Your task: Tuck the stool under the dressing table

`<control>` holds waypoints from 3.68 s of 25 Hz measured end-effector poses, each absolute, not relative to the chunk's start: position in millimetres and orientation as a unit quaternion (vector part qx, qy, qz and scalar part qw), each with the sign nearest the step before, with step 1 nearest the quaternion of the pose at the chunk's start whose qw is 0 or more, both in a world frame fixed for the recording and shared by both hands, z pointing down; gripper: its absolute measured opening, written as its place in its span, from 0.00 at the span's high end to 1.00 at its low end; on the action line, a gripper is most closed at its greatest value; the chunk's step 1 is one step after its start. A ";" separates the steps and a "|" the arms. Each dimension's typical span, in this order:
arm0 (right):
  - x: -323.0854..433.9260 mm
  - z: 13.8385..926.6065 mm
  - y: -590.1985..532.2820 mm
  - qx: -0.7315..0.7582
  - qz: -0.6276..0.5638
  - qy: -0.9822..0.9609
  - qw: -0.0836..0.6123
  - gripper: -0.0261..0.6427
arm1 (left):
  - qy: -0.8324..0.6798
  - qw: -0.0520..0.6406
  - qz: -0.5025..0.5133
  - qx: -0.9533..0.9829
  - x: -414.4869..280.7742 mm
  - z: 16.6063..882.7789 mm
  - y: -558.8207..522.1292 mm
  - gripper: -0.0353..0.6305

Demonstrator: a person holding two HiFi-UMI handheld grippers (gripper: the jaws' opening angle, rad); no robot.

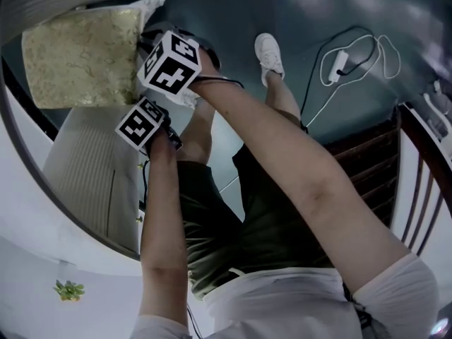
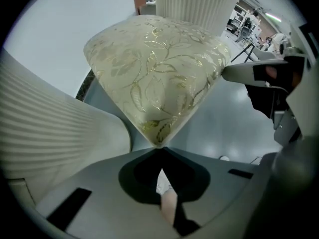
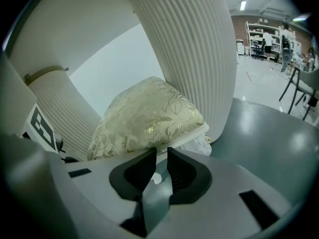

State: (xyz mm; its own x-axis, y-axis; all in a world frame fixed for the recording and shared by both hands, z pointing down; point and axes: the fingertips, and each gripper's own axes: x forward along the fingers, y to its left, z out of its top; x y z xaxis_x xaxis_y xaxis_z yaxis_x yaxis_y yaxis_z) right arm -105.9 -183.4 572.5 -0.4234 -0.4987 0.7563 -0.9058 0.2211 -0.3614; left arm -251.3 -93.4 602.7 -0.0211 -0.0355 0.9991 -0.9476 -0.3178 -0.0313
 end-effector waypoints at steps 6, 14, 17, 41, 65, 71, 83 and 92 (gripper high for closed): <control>-121.5 572.7 -192.8 0.472 0.410 -0.743 0.238 0.86 | -0.449 0.391 0.572 0.564 -270.0 602.9 -109.9 0.94; -129.3 572.8 -189.0 0.478 0.415 -0.741 0.225 0.84 | -0.453 0.366 0.584 0.565 -277.9 603.7 -109.8 0.94; -127.7 572.9 -186.5 0.475 0.419 -0.741 0.226 0.76 | -0.458 0.372 0.581 0.561 -278.5 603.7 -109.6 0.94; -24.4 470.0 -98.7 0.484 0.437 -0.729 0.209 0.95 | -0.406 0.343 0.536 0.656 -180.5 512.9 -80.5 0.94; 70.4 214.5 -71.4 0.514 0.330 -0.774 0.169 0.95 | -0.347 0.251 0.357 0.830 -62.5 241.4 -103.0 0.94; 74.8 135.0 -67.5 0.512 0.276 -0.799 0.154 0.95 | -0.353 0.209 0.309 0.858 -46.4 163.5 -105.6 0.94; 96.0 -3.0 -45.2 0.512 0.191 -0.830 0.112 0.95 | -0.371 0.143 0.182 0.899 -8.9 -1.4 -95.9 0.94; 108.5 -73.5 -31.8 0.512 0.144 -0.844 0.075 0.95 | -0.371 0.120 0.124 0.912 -10.3 -61.2 -87.0 0.94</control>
